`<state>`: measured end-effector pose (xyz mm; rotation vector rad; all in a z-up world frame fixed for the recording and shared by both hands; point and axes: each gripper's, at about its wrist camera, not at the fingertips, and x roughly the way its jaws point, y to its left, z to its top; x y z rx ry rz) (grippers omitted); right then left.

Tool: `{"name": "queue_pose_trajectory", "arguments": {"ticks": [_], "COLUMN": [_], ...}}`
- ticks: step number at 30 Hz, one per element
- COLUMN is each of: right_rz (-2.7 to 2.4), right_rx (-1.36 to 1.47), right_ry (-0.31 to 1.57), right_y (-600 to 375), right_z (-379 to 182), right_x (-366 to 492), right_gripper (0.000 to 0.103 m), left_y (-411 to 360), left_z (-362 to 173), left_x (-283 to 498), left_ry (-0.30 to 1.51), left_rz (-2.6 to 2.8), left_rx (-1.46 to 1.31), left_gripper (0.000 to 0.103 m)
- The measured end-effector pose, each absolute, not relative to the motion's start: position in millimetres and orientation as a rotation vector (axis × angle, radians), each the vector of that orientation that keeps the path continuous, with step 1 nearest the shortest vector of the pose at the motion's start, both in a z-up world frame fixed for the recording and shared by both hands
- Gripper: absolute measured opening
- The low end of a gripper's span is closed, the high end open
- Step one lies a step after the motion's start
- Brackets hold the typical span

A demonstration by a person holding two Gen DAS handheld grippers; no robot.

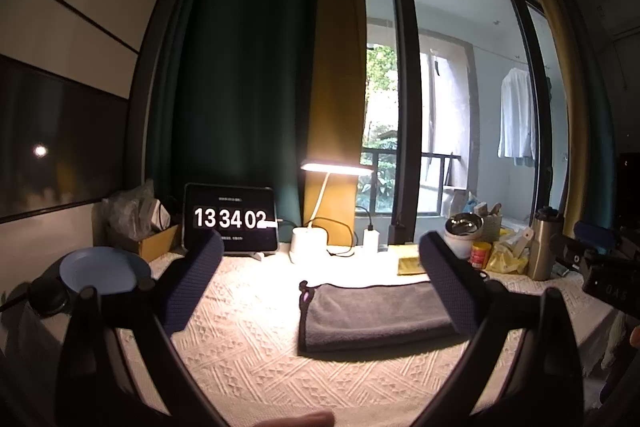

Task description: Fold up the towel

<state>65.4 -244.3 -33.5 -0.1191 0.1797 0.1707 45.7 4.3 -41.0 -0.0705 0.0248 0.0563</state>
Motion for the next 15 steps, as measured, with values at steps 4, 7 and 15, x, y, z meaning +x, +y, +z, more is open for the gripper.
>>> {"name": "queue_pose_trajectory", "arguments": {"ticks": [4, 7, 15], "right_rz": [0.171, 0.172, 0.175], "right_rx": [-0.119, -0.119, -0.124], "right_ry": [0.179, 0.181, 0.195], "right_y": [-243.9, -244.0, -241.0], "right_z": [-33.9, -33.9, -37.1], "right_x": [65.2, 65.4, 65.5], "right_gripper": [0.063, 0.063, 0.063], "left_y": [4.6, 4.5, 2.4], "left_z": [-41.5, -41.6, -42.0], "left_x": [45.2, 45.6, 46.0], "left_ry": [0.026, 0.028, 0.033], "left_rz": [0.052, 0.053, 0.049], "left_rx": [-0.075, -0.074, -0.076], "left_gripper": [0.1, 0.1, 0.1]}}
